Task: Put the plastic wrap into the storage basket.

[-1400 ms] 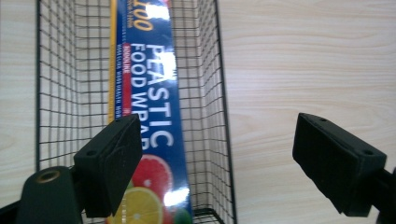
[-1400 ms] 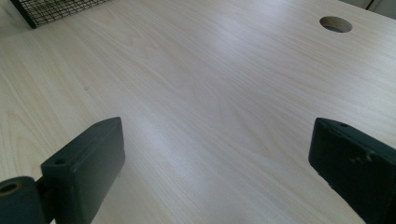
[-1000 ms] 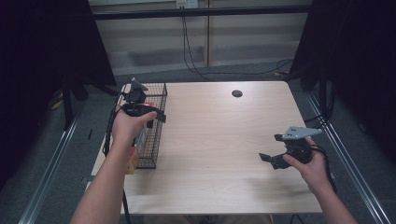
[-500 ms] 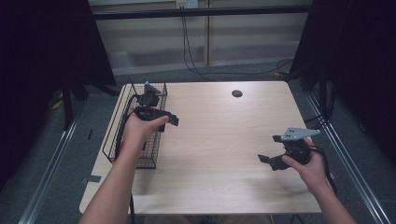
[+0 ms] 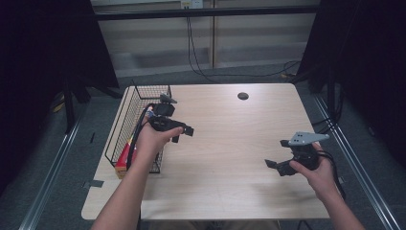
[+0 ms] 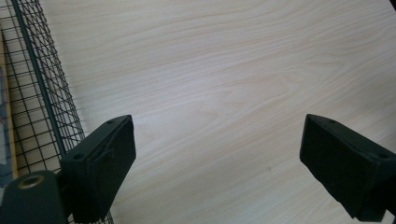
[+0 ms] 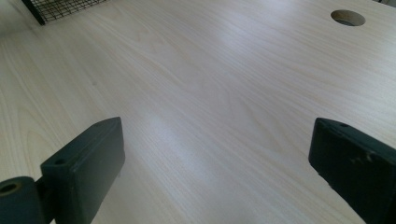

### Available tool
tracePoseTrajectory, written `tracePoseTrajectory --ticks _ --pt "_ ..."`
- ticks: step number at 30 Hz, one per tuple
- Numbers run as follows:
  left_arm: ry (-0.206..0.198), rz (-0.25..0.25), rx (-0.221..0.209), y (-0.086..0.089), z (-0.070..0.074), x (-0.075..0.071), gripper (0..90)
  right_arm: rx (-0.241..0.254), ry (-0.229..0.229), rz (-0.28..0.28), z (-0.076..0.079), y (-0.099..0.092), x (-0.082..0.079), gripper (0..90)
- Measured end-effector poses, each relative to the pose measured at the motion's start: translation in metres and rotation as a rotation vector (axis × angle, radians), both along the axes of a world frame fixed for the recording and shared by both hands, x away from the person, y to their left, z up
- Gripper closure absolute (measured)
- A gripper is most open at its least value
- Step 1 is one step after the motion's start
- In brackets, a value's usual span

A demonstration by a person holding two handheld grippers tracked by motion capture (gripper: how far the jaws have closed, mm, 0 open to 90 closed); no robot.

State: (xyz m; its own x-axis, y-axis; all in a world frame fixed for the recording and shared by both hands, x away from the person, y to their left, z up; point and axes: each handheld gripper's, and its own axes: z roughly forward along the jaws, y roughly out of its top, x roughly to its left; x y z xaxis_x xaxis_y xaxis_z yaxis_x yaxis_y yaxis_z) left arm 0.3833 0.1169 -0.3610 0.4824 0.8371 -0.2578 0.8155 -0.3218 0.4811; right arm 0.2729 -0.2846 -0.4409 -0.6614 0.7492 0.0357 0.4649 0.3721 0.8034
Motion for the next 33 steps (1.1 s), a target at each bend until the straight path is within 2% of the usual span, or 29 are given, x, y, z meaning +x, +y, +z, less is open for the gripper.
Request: tracePoseTrajectory --ticks 9,15,24,25,31,33 --pt "-0.008 -0.037 -0.022 -0.008 -0.016 -0.007 10.6 -0.007 0.005 0.003 -0.002 0.001 -0.001 3.4" --pt "-0.022 -0.06 -0.021 -0.012 -0.026 -0.013 10.4 -0.01 0.006 0.008 -0.004 0.002 -0.001 3.4" --pt "-0.032 -0.093 -0.044 -0.021 -0.048 -0.025 10.1 -0.024 0.032 0.002 -0.013 0.003 0.0 3.3" --pt "-0.029 -0.108 -0.045 -0.022 -0.05 -0.026 9.9 -0.026 0.03 0.003 -0.014 0.004 0.0 3.2" --pt "-0.052 -0.128 -0.044 -0.027 -0.059 -0.033 8.7 -0.034 0.05 0.025 -0.022 0.008 0.001 2.9" --pt "-0.064 -0.133 -0.055 -0.029 -0.063 -0.036 8.2 -0.036 0.055 0.025 -0.027 0.009 0.003 2.3"
